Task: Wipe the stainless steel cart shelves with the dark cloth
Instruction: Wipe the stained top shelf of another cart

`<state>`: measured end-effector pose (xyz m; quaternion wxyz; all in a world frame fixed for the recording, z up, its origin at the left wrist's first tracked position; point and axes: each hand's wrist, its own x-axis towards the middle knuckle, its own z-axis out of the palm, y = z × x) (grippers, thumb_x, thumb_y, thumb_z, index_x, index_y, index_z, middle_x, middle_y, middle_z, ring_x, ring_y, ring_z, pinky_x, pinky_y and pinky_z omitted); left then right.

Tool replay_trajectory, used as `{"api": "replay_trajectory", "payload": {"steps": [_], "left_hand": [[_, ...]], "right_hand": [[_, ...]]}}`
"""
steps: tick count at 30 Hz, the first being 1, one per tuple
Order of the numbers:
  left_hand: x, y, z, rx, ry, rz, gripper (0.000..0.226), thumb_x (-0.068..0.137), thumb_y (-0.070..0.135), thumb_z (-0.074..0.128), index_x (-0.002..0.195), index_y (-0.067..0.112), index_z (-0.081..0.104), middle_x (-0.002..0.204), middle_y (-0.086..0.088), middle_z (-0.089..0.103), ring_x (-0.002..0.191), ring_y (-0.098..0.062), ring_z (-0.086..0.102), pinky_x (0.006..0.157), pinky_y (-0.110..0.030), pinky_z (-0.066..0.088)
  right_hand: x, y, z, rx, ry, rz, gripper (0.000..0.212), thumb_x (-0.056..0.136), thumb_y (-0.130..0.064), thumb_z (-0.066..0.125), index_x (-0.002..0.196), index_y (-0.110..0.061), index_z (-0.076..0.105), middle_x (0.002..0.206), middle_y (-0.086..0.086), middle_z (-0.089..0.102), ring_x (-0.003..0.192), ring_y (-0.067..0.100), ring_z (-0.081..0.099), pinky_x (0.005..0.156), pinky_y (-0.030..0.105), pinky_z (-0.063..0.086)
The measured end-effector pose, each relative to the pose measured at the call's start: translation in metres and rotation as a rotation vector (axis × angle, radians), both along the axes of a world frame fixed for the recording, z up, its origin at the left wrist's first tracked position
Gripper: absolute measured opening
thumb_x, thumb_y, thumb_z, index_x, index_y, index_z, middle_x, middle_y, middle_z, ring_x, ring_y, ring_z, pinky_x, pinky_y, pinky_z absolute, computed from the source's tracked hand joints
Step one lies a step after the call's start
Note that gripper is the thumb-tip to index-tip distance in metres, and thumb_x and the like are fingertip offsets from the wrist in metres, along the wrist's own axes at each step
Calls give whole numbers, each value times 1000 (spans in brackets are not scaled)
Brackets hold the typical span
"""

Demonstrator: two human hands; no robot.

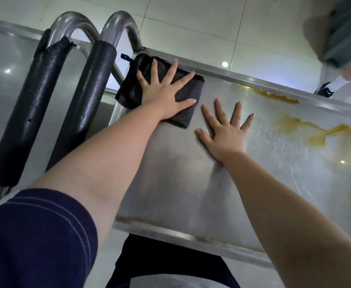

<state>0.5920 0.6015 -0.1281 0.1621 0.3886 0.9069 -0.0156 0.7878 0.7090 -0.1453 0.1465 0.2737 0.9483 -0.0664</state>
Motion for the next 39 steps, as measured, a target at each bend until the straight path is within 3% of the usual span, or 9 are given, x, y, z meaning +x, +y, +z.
{"api": "replay_trajectory", "payload": {"steps": [6,11,15,18,23,31,39], "left_hand": [[48,-51,-2,23,49,2,77,80,88,18,148,59,-3,165,8,-13,148,-43,-13,108,-75,0],[146,-159,3,55,72,-26,78,82,85,28,151,53,13,166,0,8,147,-49,2,105,-76,8],[193,-202,-2,-46,99,0,80,80,86,22,151,54,3,166,0,1,146,-50,-1,102,-78,8],[195,-205,-4,-52,93,49,81,77,89,17,146,59,-11,165,5,-9,146,-48,-10,104,-77,2],[202,-211,-1,-3,87,74,80,77,89,28,149,58,8,166,6,-1,148,-46,-6,107,-77,4],[220,-221,-5,35,79,169,81,79,89,24,151,56,6,166,4,-3,148,-46,-6,105,-76,4],[100,-101,-5,32,31,152,79,77,91,20,146,61,-7,164,9,-16,147,-43,-18,106,-77,-3]], "right_hand": [[-5,2,1,-32,19,-52,67,88,-78,10,148,-57,-9,163,-21,-11,148,36,-21,112,68,-12],[-4,3,2,-37,-7,-37,66,88,-78,9,148,-58,-8,163,-20,-11,148,36,-20,110,70,-15],[-2,-3,5,-41,41,18,65,93,-70,16,154,-48,8,165,-11,2,150,38,-11,107,74,-14],[5,-22,12,-74,-4,9,67,93,-68,15,154,-46,1,166,-7,-7,149,38,-14,110,72,-12],[61,-68,9,-33,-46,77,68,92,-71,11,152,-48,-12,164,-3,-16,148,39,-19,114,66,-10],[65,-74,3,7,-13,92,67,92,-71,7,152,-47,-10,165,-3,-13,148,39,-18,114,66,-9],[63,-73,0,31,-3,86,69,90,-72,1,153,-46,-12,165,-1,-13,148,39,-19,114,65,-8]]}}
